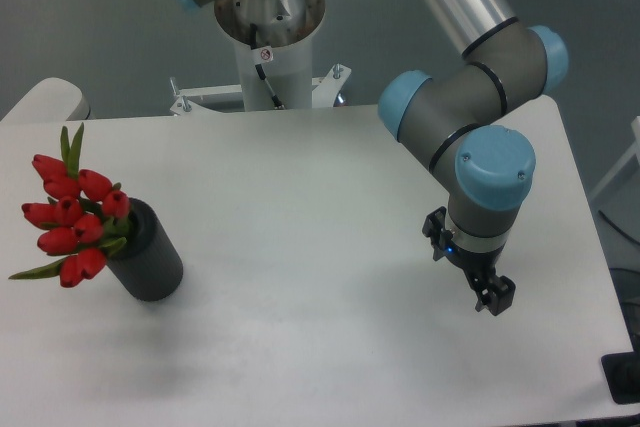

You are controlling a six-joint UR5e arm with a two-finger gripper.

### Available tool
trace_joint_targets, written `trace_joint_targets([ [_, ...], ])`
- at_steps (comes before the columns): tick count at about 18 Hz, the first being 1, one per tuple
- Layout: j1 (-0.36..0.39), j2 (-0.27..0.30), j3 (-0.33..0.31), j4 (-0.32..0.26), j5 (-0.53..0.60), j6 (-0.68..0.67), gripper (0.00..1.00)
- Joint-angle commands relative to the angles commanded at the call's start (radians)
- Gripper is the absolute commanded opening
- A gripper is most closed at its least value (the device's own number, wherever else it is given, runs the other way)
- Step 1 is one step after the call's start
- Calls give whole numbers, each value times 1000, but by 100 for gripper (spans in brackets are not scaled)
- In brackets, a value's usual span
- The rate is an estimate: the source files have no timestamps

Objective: Pick up the flowers from the vase
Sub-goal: 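Start moving the open gripper from its start pose toward the vase, then swing the open gripper over to the tulip stems above the vase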

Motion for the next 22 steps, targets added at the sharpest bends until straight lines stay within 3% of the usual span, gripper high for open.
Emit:
trace_joint_targets([
  [12, -52, 26, -35, 0, -18, -143, 100],
  [18, -54, 74, -100, 0, -173, -213, 100],
  [22, -35, 124, -164, 3, -365, -218, 100],
])
